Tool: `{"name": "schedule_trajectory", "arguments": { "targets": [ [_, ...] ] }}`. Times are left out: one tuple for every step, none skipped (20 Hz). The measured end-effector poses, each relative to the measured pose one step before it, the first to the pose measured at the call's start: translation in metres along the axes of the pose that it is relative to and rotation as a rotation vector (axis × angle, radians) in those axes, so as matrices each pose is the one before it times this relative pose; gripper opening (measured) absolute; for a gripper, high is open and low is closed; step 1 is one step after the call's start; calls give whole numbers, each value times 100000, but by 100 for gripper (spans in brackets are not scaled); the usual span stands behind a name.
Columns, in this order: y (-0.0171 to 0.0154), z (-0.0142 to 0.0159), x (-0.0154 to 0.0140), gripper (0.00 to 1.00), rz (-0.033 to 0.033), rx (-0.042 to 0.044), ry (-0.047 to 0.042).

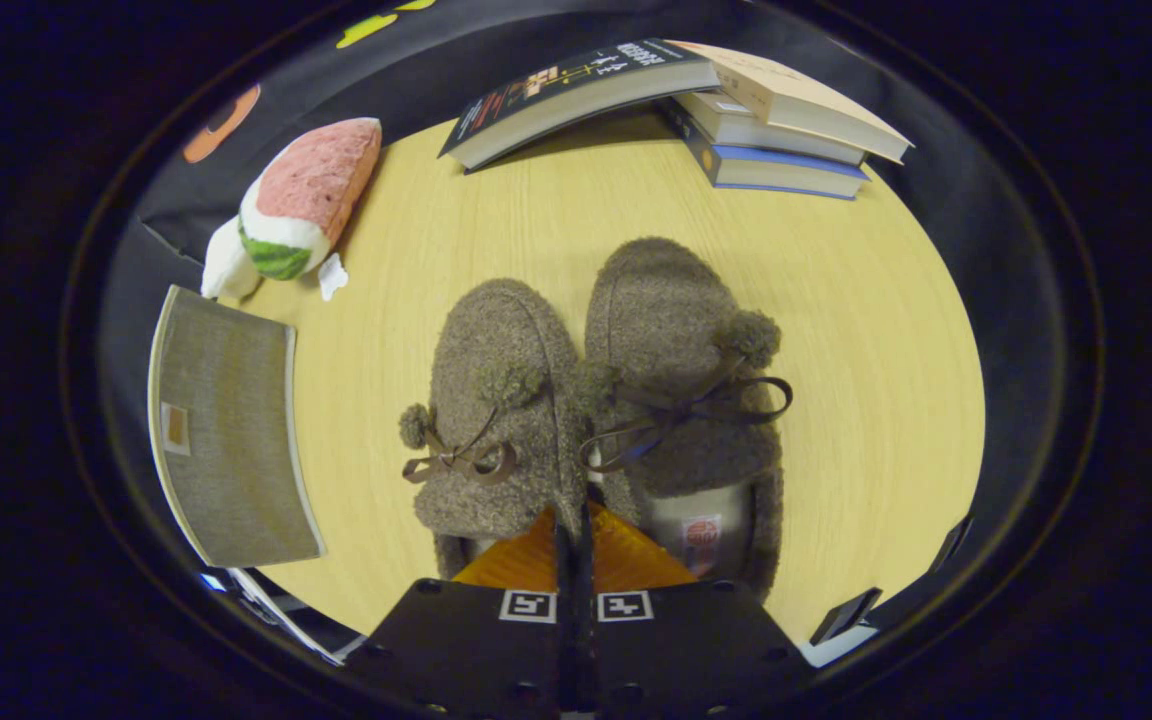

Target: Open the storage box then place both shoes into the box .Put the left shoe in first, then the right shoe, with the right side of both shoes facing outward in a uniform manner.

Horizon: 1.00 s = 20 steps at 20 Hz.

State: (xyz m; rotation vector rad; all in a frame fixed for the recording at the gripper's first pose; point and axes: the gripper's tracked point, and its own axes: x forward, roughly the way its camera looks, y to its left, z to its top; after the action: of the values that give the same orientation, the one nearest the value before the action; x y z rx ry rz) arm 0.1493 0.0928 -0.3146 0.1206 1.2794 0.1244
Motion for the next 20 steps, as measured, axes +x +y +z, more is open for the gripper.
{"name": "schedule_trajectory", "arguments": {
  "targets": [
    [344, -244, -464, 1, 2924, 952, 329],
    [244, -146, -647, 0, 2650, 2383, 15],
    [455, -170, -743, 0, 3280, 1824, 177],
    [360, -95, -791, 0, 2804, 2000, 22],
    [518, -257, -936, 0, 3343, 1926, 158],
    [766, -54, -1162, 0, 3851, 1622, -559],
    [661, 58, -1267, 0, 2642, 829, -1098],
    [828, 224, -1398, 0, 1644, 24, -2108],
    [975, 320, -1471, 0, 1407, -919, -2729],
    [1182, 478, -1443, 0, 1055, -1516, -3054],
    [1363, 340, -1316, 0, 1617, -1249, -2502],
    [1618, 271, -1116, 0, 1575, -884, -1668],
    [1744, 55, -885, 0, 2212, -884, -720],
    [2014, 49, -686, 0, 2454, -881, -453],
    [1910, -10, -401, 0, 2204, -878, -120],
    [2140, -12, -220, 0, 2413, -1196, -248],
    [1972, -70, 127, 0, 1937, -1546, -133],
    [2026, -46, 374, 0, 1419, -1075, -127],
    [1974, -185, 688, 0, 1294, -1458, 292],
    [1741, -330, 913, 0, 340, -1708, 935]
  ]
}}
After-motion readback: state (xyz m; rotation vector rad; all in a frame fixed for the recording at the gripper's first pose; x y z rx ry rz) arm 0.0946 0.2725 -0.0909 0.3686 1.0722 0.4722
